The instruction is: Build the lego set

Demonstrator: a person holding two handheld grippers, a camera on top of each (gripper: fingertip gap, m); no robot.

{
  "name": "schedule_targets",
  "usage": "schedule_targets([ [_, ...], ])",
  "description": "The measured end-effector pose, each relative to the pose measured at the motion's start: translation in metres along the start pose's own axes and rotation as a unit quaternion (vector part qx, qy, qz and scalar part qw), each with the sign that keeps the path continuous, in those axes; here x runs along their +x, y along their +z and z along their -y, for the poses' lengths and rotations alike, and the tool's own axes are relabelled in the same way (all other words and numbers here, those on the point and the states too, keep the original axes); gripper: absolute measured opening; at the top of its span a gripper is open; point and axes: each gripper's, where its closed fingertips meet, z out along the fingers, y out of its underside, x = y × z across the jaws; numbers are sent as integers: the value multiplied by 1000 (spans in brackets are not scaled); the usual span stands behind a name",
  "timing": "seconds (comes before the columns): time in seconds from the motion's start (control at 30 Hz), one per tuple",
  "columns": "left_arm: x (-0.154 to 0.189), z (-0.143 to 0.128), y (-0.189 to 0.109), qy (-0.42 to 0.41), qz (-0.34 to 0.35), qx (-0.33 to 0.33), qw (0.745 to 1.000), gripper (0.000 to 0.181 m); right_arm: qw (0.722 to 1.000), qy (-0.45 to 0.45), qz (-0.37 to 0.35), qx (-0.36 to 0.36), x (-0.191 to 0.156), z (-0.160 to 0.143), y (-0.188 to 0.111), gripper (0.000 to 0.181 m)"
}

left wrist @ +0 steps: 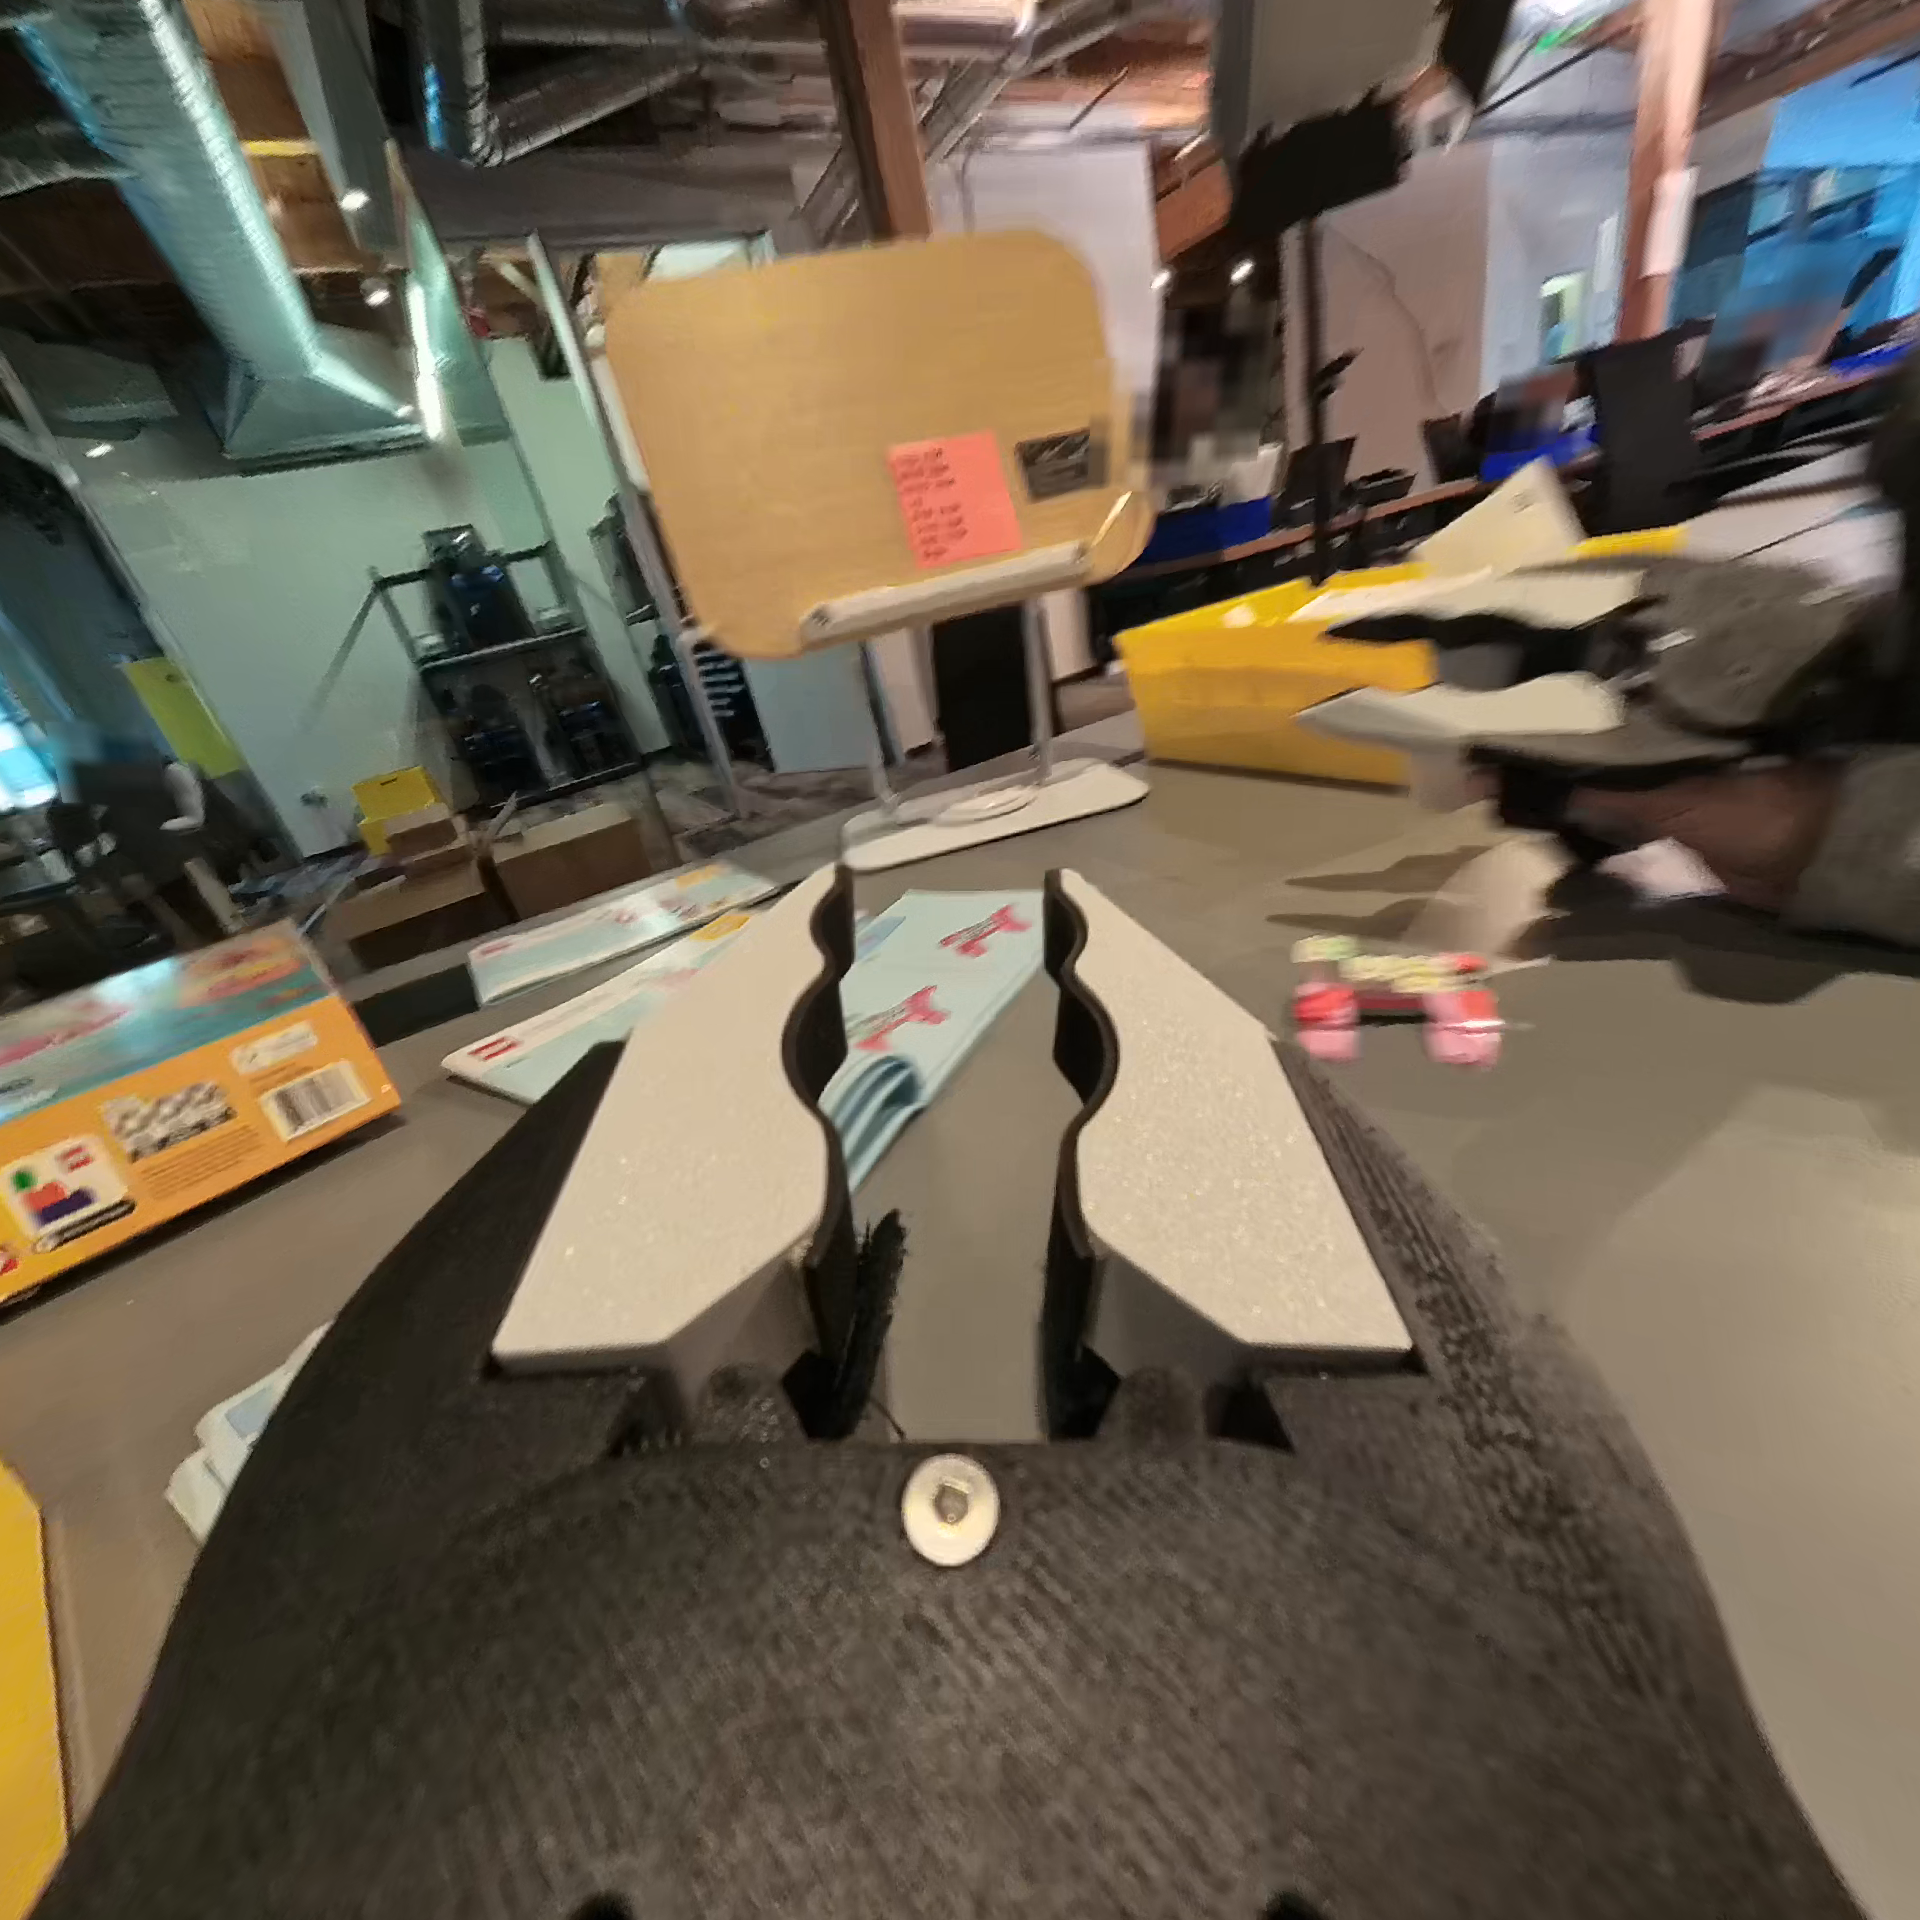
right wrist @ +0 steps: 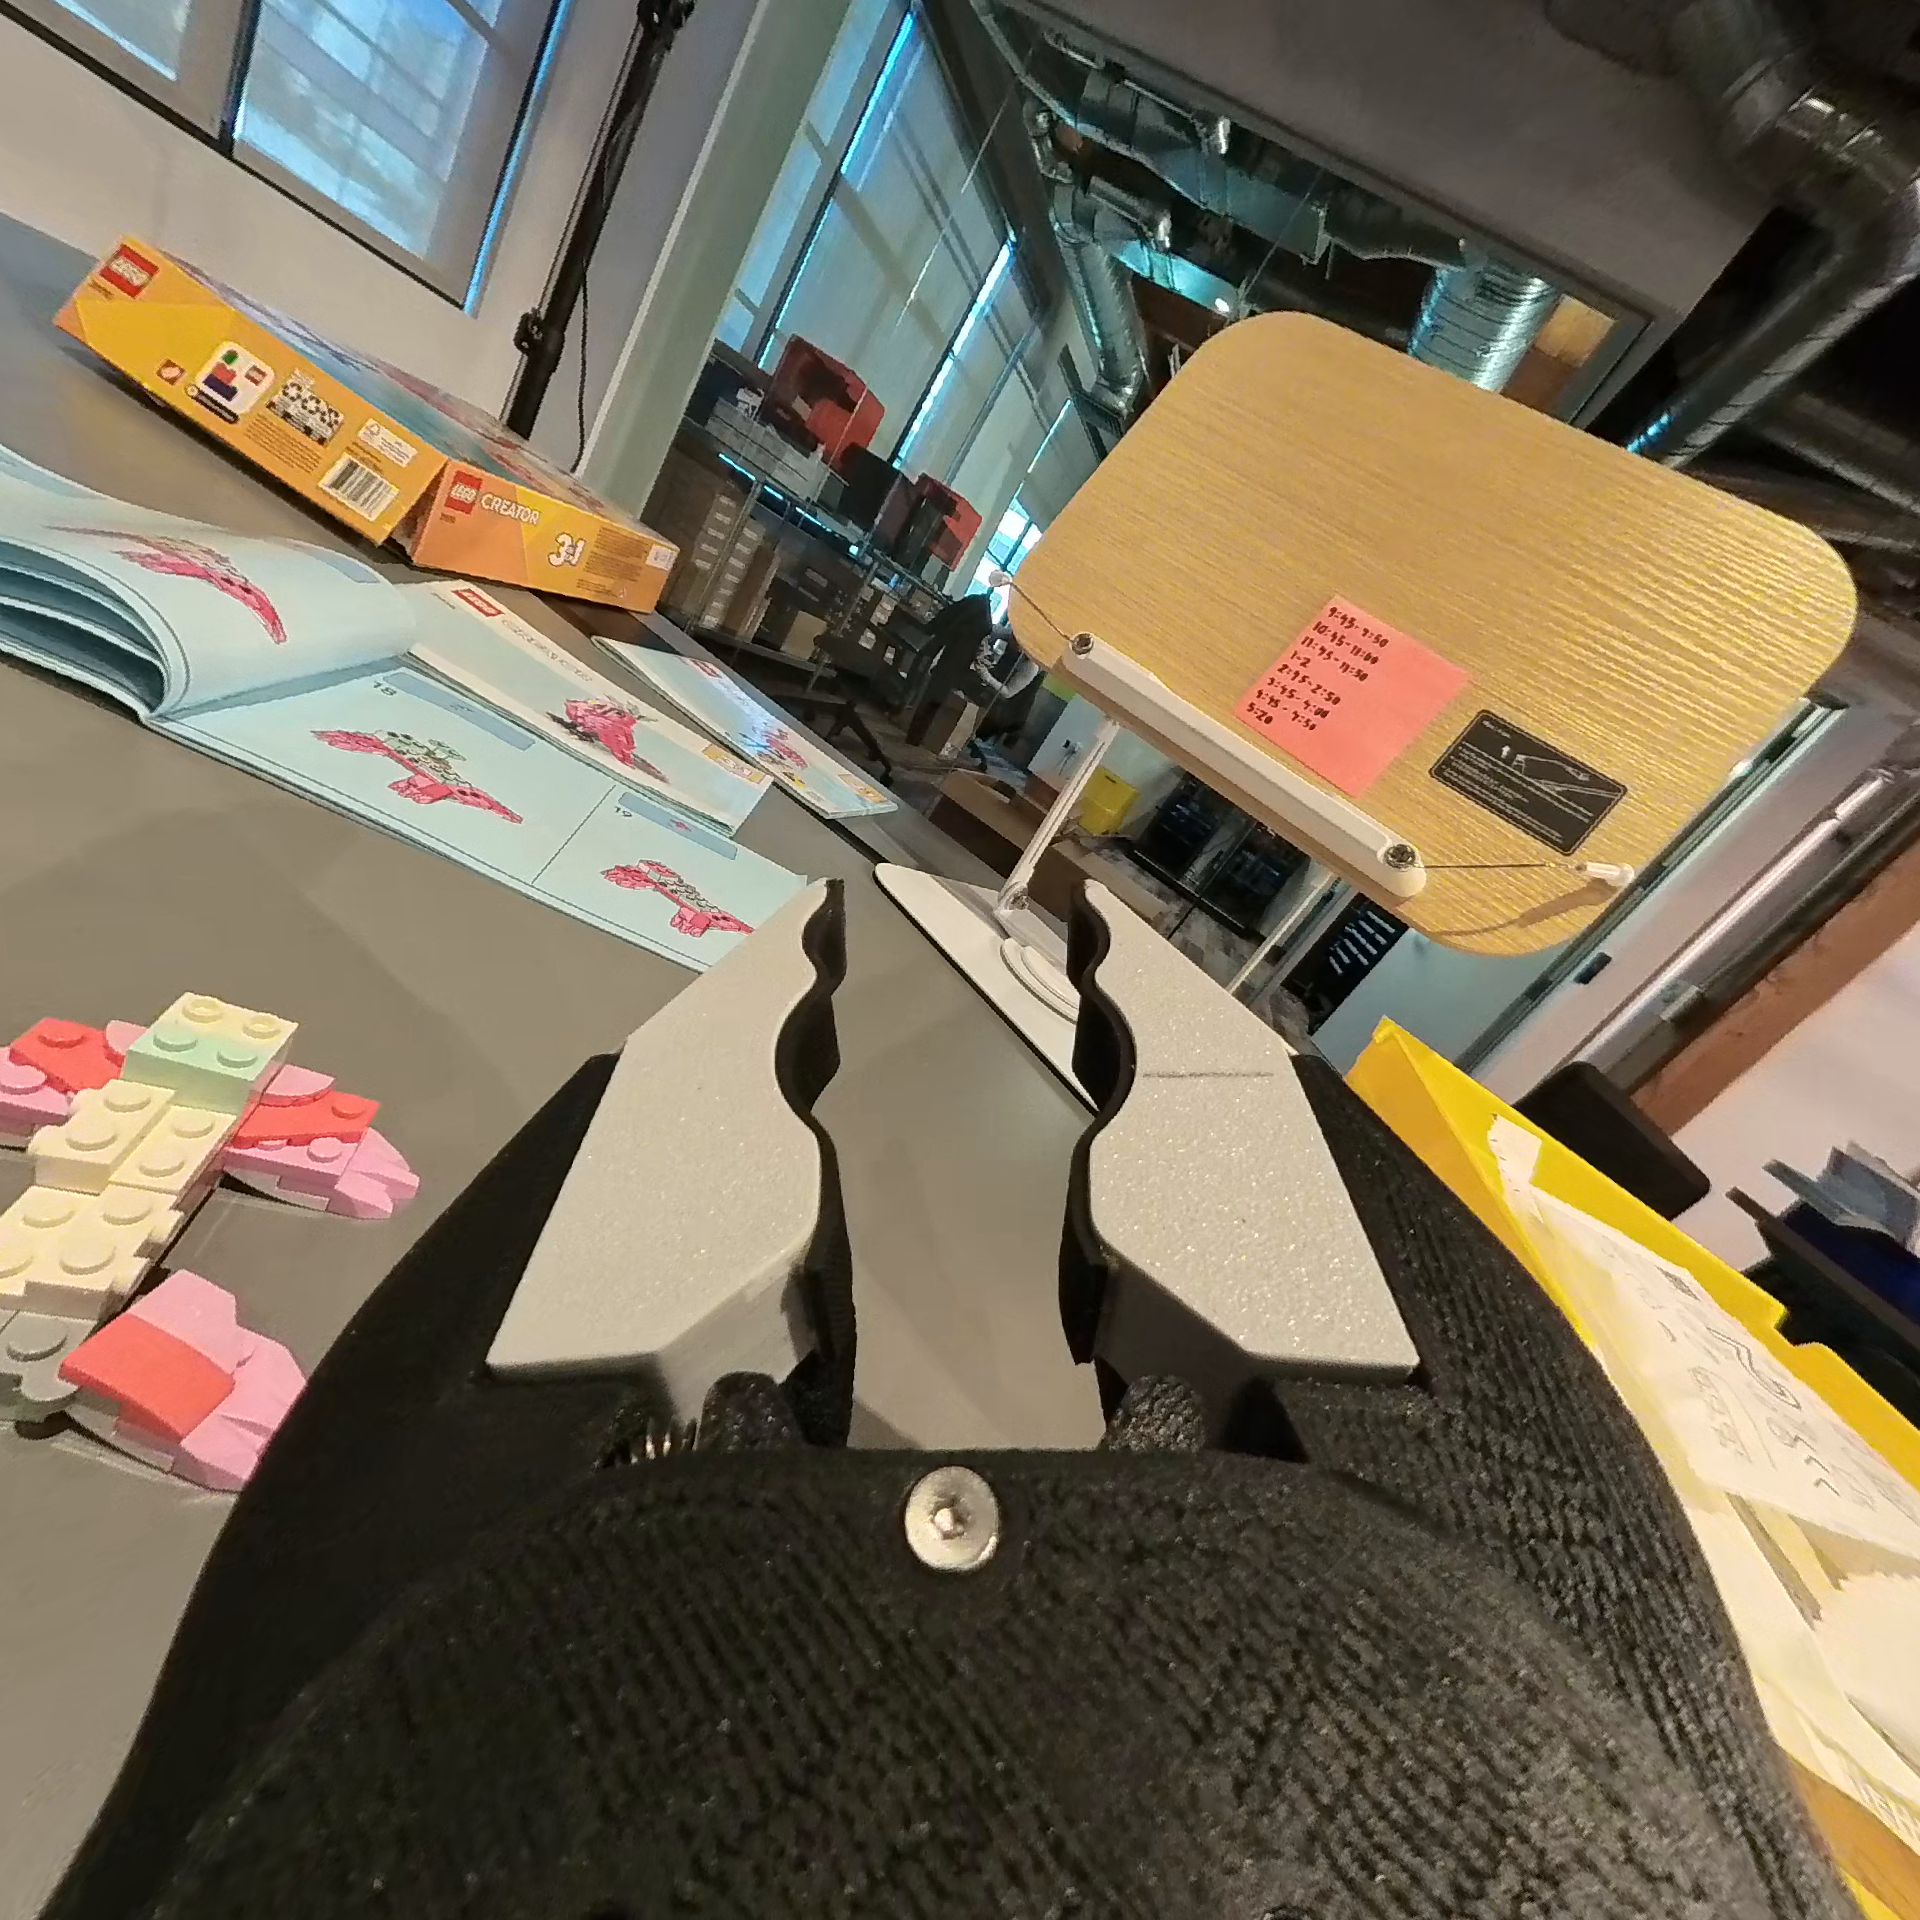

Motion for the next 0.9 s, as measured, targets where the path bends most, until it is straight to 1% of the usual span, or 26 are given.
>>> schedule_targets([
  [0.1,22,29,-22,10,-18,30,999,35,1000,1,1,1,0,0,0,41],
  [0.17,28,53,-42,23,-18,49,998,35,1000,2,2,3,0,1,0,41],
  [0.23,21,74,-63,28,2,61,998,37,1000,4,2,4,0,1,0,41],
  [0.3,-7,86,-85,22,74,59,995,49,1000,6,1,6,0,1,0,41],
  [0.33,-24,86,-98,16,116,52,992,56,1000,7,1,6,1,2,0,41],
  [0.37,-40,81,-109,10,154,31,988,67,1000,9,0,7,1,2,-1,41],
  [0.4,-54,69,-119,5,186,-6,983,80,1000,9,0,7,1,2,-1,41],
  [0.43,-65,51,-127,-2,209,-55,976,95,1000,9,0,7,1,2,-1,41],
  [0.47,-74,31,-134,-13,227,-106,968,105,1000,8,0,6,0,2,-1,41],
  [0.5,-77,13,-141,-29,229,-147,962,107,1000,5,1,6,0,2,0,41],
  [0.53,-76,-1,-146,-49,225,-171,958,102,1000,1,0,6,-1,3,0,41],
  [0.57,-75,-11,-150,-66,220,-179,957,92,1000,-3,0,6,-2,3,-1,41],
  [0.63,-70,-23,-155,-75,204,-191,957,60,1000,-10,0,8,-3,5,-1,41],
  [0.67,-70,-30,-155,-76,203,-202,955,53,1000,-12,0,8,-4,6,-2,41],
  [0.7,-68,-35,-155,-79,201,-210,954,50,1000,-12,1,9,-5,7,-2,41],
  [0.77,-62,-39,-150,-84,187,-215,955,37,1000,-14,2,9,-6,8,-2,41],
  [0.8,-65,-40,-151,-80,202,-217,952,31,1000,-15,2,9,-7,8,-3,41],
  [0.83,-72,-41,-154,-68,228,-223,945,15,1000,-15,2,9,-7,9,-3,41],
  [0.9,-71,-39,-155,-52,238,-226,943,12,1000,-16,3,11,-9,10,-5,41],
])
